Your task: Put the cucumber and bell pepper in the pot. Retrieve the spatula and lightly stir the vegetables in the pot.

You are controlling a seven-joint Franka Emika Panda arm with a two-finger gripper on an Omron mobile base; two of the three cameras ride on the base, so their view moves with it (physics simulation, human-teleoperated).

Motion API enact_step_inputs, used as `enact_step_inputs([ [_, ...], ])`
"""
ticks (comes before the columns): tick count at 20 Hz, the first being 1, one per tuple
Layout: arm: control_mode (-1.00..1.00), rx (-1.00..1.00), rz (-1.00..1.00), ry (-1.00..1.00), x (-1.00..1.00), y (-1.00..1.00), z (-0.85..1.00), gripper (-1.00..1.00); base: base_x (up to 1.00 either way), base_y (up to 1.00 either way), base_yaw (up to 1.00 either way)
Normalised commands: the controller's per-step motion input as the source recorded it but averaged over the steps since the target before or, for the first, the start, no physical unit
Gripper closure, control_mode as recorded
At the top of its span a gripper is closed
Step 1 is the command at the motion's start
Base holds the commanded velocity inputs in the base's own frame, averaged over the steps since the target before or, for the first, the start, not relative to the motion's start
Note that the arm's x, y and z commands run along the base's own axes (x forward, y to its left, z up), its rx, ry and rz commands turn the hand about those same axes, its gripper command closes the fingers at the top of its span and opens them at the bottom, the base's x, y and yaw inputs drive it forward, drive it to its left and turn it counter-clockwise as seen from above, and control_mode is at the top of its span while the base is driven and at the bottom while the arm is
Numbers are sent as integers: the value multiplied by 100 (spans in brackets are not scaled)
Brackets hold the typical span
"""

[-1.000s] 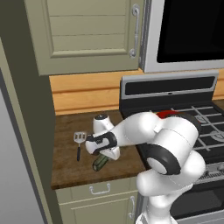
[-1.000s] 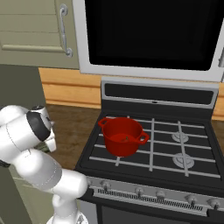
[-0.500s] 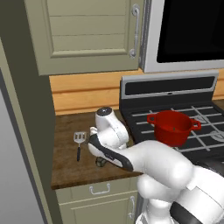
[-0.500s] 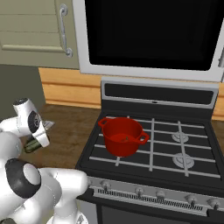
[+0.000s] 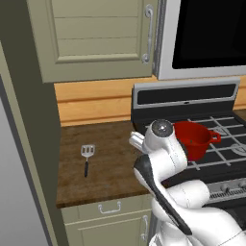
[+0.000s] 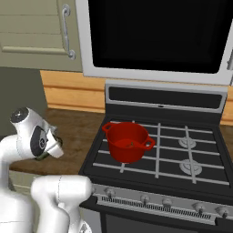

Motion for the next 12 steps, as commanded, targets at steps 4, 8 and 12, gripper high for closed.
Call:
enact_step_inputs([
  [4, -100, 0, -4, -6, 10, -90, 100, 100, 0, 0, 0],
  [8, -100, 0, -10, -1, 39, -85, 100, 100, 0, 0, 0],
  [12, -100, 0, -10, 0, 34, -85, 46, 100, 0, 0, 0],
])
